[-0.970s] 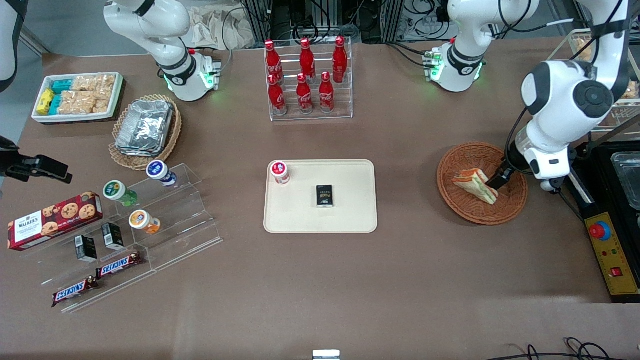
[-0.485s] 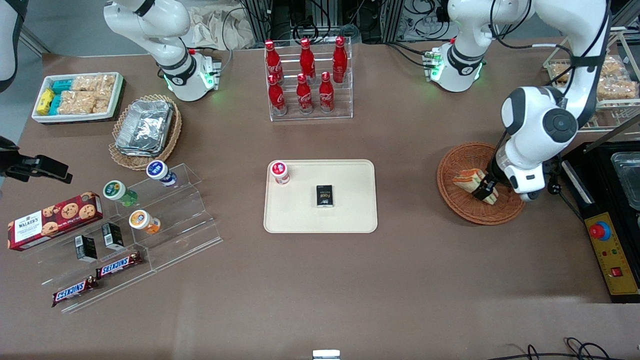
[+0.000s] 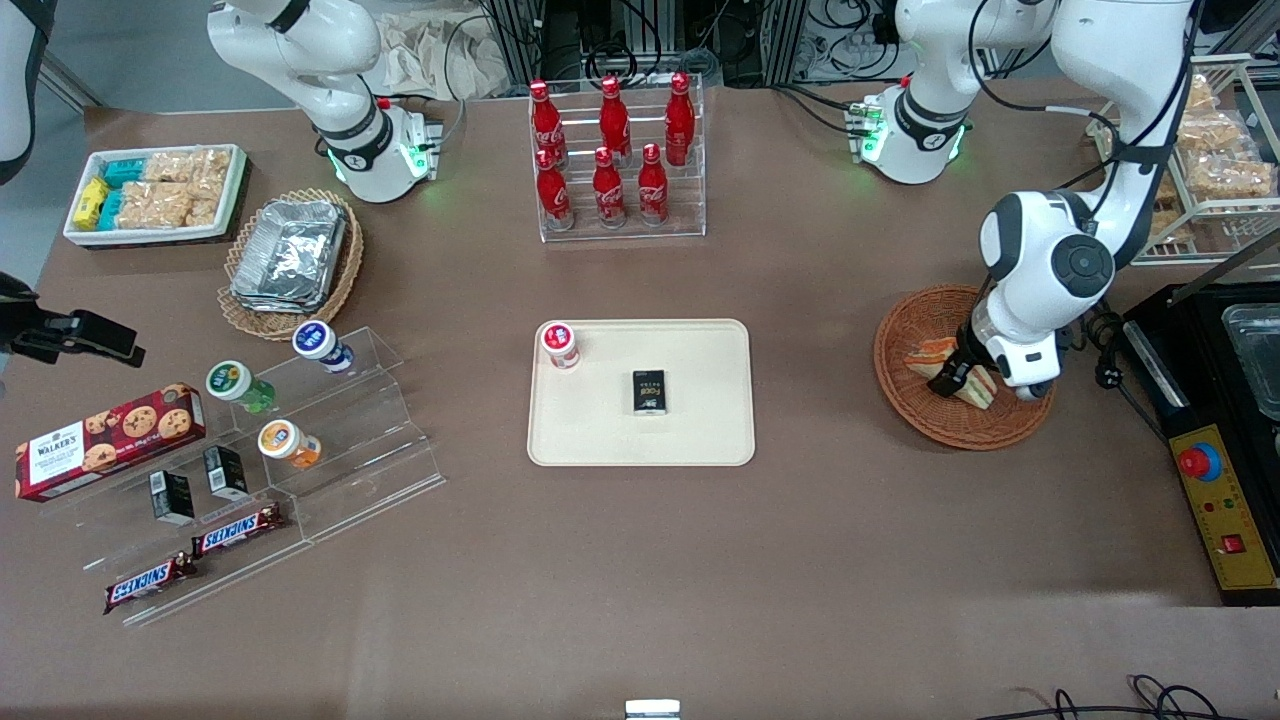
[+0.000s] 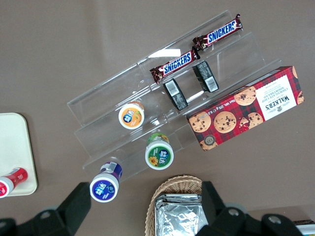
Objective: Place sandwich from basket to tray
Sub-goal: 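Close the left gripper on the sandwich's wrapped edge, then lift the sandwich out of the basket with the left gripper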
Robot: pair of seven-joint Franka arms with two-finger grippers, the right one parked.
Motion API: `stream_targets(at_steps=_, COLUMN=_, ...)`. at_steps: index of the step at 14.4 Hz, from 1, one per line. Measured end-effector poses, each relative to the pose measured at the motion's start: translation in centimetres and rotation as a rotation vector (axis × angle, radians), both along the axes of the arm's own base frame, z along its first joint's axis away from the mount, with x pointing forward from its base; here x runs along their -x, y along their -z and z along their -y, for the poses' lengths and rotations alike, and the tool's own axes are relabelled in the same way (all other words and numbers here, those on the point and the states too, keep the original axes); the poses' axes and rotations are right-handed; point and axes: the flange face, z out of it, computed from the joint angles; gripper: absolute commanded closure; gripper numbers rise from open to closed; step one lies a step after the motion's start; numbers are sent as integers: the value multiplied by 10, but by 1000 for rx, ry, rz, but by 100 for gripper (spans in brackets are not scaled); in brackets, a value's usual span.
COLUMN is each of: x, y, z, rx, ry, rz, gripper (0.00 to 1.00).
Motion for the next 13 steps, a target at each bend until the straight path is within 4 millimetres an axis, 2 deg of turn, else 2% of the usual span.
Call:
stream_targets(at_steps=4, x=-7, y=-15, z=0, rx=2, ry=4, rz=36, gripper=100)
stream_targets(at_steps=7, x=-16, y=-49, z=1, rx=3, ry=28, rz=38, gripper=100)
stream_targets(at_steps=10, x=-32, y=-107, z=7, rx=5, ry=81, rz=-10, gripper=100)
stream_targets(at_steps=13, x=-53, y=-186, z=29, rx=10, ry=185, rz=-53, gripper=100)
